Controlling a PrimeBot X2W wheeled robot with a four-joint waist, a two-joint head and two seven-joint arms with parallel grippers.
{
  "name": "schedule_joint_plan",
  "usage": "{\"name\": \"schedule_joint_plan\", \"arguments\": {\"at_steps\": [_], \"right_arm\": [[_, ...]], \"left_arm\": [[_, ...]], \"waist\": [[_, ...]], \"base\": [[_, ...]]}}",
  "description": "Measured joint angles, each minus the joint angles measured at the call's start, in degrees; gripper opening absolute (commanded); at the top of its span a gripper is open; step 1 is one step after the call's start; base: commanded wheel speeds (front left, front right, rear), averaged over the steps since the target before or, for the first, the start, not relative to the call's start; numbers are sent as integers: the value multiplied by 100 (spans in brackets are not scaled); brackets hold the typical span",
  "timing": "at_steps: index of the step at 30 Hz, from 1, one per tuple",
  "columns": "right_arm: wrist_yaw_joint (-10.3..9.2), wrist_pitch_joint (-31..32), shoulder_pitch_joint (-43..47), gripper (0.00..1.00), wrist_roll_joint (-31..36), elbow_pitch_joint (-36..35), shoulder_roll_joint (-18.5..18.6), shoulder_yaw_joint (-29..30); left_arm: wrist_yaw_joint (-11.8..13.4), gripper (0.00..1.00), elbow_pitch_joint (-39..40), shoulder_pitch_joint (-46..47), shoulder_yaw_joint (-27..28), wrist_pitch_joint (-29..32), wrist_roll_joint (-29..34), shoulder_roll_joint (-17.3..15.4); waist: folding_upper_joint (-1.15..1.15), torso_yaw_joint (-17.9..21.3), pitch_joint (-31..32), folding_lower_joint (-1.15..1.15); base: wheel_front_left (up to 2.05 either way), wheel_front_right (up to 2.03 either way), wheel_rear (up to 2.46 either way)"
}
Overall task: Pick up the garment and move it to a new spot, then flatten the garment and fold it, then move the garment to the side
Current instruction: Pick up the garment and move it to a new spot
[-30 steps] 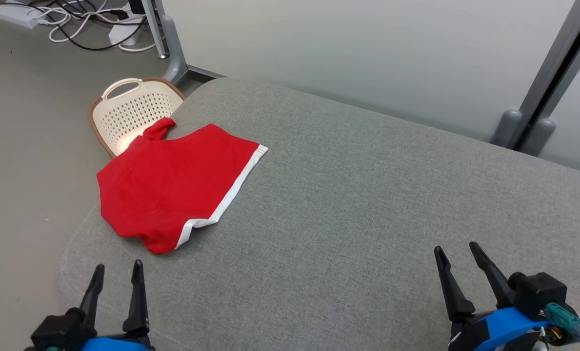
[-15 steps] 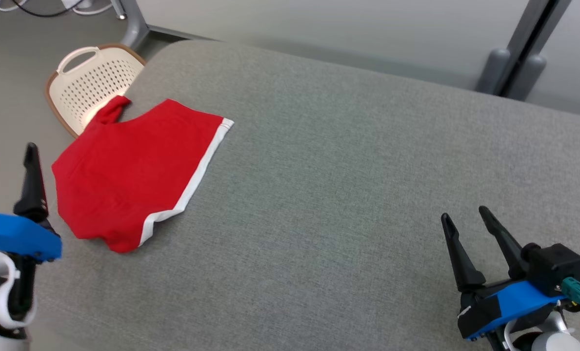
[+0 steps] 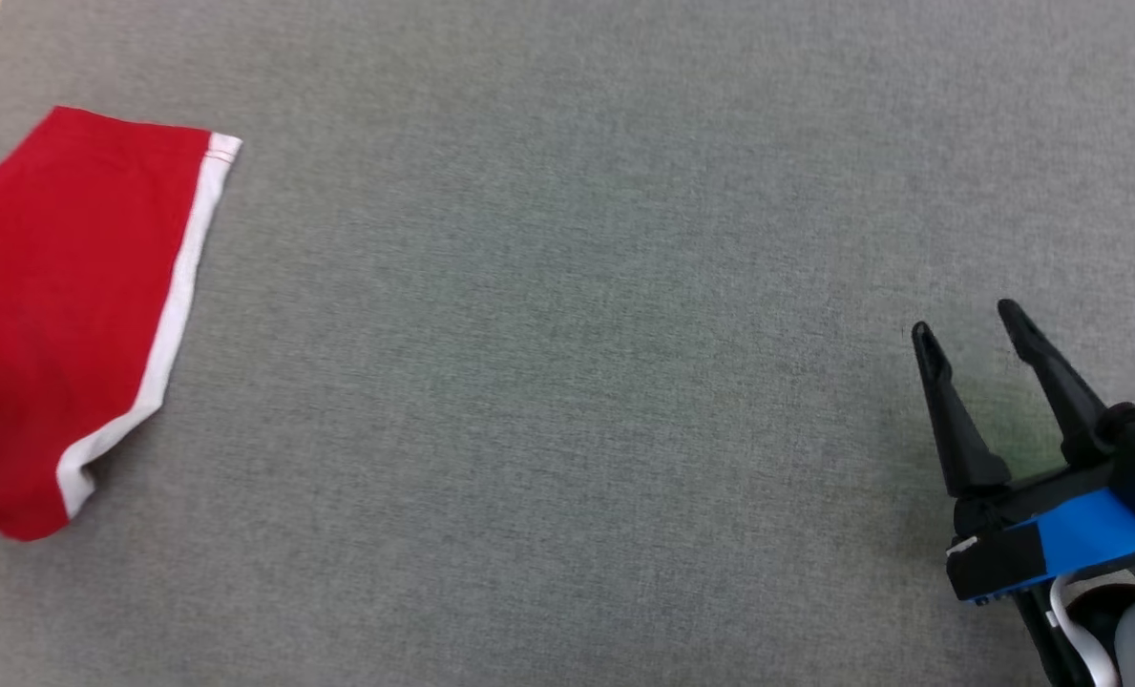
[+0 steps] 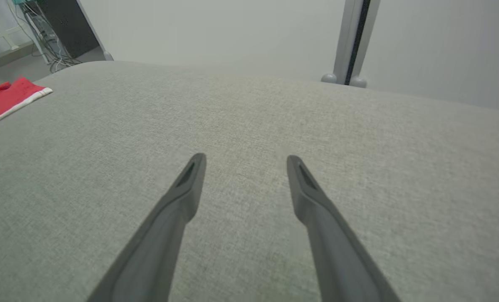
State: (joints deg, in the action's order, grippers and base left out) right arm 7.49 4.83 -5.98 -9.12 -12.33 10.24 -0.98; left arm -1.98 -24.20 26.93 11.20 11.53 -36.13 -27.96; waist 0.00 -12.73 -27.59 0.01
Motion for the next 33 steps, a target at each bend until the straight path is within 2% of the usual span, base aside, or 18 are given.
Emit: {"name": "schedule_joint_plan", "arguments": {"at_steps": [9, 13, 17, 18, 19, 20, 22, 33], "right_arm": [[0, 62, -51, 100, 0, -396, 64, 146], [0, 64, -51, 100, 0, -419, 52, 158], [0, 64, -64, 100, -5, -412, 45, 137], [0, 64, -78, 100, -11, -409, 45, 130], [0, 64, -91, 100, -11, -407, 45, 129], [0, 64, -95, 100, -20, -404, 46, 125], [0, 59, -97, 100, -48, -385, 47, 123], [0, -130, -112, 100, -171, -5, -45, -15]], "left_arm": [[285, 100, -1369, 511, 226, 413, -301, -120], [344, 100, -1759, 729, 272, 726, -502, -91], [300, 100, -2035, 888, 333, 1151, -786, -65], [288, 85, -2069, 905, 333, 1230, -815, -73], [276, 18, -2091, 905, 348, 1235, -834, -71], [250, 0, -2121, 905, 353, 1265, -855, -71], [236, 0, -2153, 889, 358, 1269, -868, -71], [-221, 0, -2191, 665, 319, 703, -834, -111]], "waist": [[0, 390, -810, 0], [0, 438, -921, -1], [0, 432, -884, -2], [0, 435, -865, -2], [0, 439, -842, -2], [0, 445, -817, -2], [0, 460, -766, -2], [0, 499, -310, -1]], "base": [[0, 0, 0], [0, 0, 0], [0, 0, 0], [0, 0, 0], [0, 0, 0], [0, 0, 0], [0, 0, 0], [0, 0, 0]]}}
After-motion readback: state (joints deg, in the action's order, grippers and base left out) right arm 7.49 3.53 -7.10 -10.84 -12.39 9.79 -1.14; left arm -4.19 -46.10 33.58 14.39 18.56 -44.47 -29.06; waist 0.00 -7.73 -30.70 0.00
